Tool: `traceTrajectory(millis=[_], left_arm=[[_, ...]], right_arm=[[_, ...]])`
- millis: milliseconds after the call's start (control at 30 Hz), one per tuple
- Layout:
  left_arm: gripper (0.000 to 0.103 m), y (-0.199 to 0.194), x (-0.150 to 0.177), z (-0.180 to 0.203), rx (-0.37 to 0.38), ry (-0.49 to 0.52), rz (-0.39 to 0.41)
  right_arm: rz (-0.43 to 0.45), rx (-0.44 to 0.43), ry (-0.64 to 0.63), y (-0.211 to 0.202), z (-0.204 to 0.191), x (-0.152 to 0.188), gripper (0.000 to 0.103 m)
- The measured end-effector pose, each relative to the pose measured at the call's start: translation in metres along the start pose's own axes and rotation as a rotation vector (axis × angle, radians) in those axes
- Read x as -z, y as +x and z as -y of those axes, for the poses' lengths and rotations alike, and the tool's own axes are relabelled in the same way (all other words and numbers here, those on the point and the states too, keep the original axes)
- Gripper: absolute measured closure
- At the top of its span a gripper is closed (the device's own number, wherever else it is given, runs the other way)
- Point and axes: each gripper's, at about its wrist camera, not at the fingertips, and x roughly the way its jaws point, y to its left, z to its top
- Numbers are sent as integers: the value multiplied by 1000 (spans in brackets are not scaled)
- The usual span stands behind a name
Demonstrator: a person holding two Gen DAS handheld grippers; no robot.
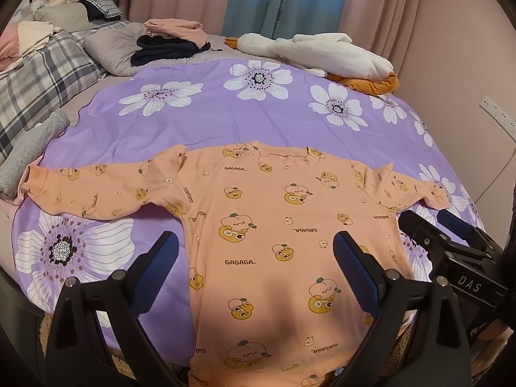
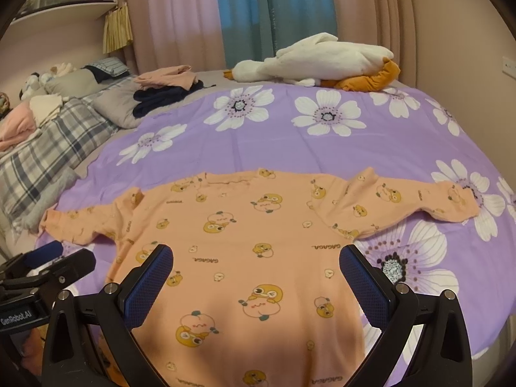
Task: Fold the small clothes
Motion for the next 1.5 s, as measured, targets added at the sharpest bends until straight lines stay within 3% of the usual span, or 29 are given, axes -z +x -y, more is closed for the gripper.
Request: traceTrajectory(millis=[633,1500], left_arm=[[7,-7,1,6,19,26,23],[7,4,2,6,11,24,-22]], right_arm=[[-11,7,20,1,5,-1,1],[-2,14,26,2,6,-1,1]])
